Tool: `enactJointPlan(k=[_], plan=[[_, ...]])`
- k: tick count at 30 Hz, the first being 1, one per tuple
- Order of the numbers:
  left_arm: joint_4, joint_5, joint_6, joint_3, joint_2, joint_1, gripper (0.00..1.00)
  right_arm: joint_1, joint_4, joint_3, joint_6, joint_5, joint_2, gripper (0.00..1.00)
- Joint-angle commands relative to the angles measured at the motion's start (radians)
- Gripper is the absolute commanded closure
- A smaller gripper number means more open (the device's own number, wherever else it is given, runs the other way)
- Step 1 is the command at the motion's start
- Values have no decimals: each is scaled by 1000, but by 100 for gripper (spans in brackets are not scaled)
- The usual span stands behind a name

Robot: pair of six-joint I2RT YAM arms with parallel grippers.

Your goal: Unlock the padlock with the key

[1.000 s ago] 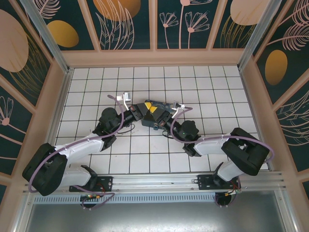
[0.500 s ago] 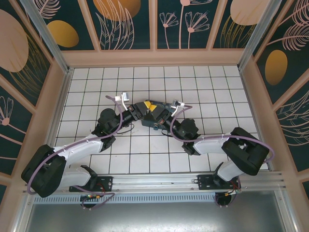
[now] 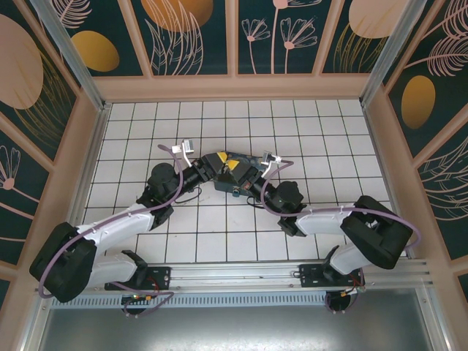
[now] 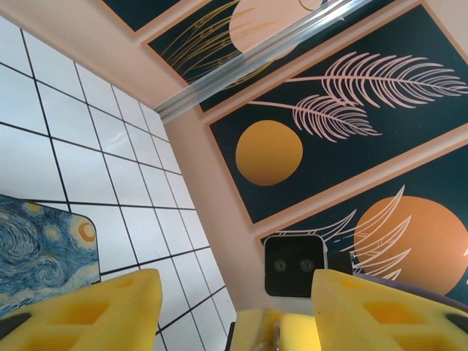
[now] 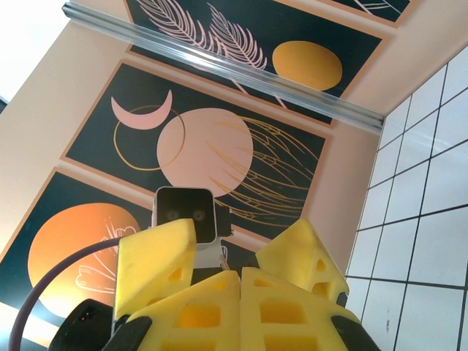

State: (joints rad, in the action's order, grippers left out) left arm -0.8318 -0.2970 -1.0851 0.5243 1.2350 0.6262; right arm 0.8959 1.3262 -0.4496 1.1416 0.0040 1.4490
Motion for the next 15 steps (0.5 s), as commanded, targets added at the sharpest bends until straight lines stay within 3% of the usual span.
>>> enactJointPlan(k=[1,7,15], plan=[[-8,11,6,31,10,-8,50,4,18,15,-9,-18,-26,100],[-19,13,-1,34,20,-8,54,6,16,10,-4,-32,-17,100],[-30,4,-6,36,29,-8,79,9,21,-7,4,-42,13,100]])
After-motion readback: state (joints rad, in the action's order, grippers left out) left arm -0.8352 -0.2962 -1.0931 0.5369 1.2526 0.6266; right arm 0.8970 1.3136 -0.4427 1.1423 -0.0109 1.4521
